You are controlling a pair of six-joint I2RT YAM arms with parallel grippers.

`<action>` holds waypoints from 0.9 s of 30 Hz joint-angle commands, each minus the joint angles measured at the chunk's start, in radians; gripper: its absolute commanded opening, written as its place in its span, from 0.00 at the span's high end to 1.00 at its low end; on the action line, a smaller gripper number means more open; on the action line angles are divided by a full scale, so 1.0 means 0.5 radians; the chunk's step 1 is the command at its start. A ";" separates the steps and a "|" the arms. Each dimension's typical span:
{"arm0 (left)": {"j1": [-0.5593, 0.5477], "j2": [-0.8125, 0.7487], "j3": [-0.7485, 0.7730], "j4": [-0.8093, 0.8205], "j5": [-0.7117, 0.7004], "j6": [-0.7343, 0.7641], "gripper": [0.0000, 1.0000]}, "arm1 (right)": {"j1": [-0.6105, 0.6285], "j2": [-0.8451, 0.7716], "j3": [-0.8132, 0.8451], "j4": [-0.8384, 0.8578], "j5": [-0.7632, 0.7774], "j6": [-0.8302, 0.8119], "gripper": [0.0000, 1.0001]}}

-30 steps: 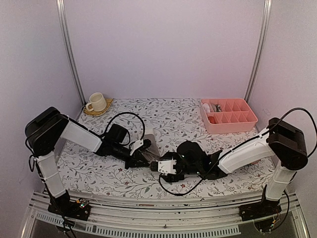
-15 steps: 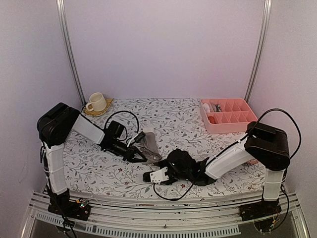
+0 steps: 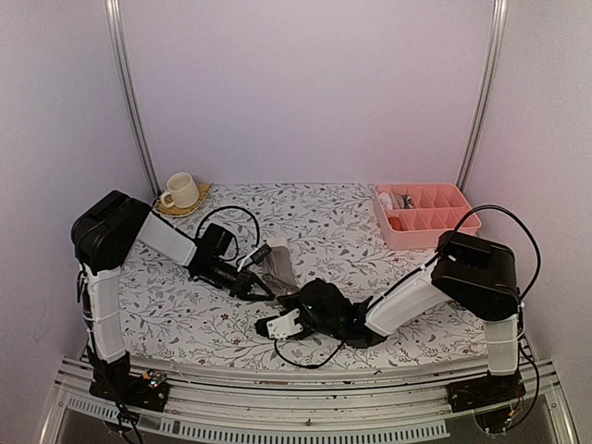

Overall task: Roll the underwear
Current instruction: Roll the underwear at the center of the board.

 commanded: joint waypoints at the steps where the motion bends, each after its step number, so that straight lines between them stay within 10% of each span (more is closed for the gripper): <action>1: 0.039 0.080 -0.006 -0.085 -0.075 -0.005 1.00 | -0.036 0.112 0.052 -0.189 0.030 -0.010 0.62; 18: 0.045 0.049 -0.018 -0.097 -0.034 0.035 1.00 | -0.121 0.211 0.240 -0.494 0.026 0.202 0.75; 27: 0.048 -0.029 -0.076 -0.050 -0.028 0.063 0.95 | -0.160 0.246 0.390 -0.795 -0.121 0.378 0.97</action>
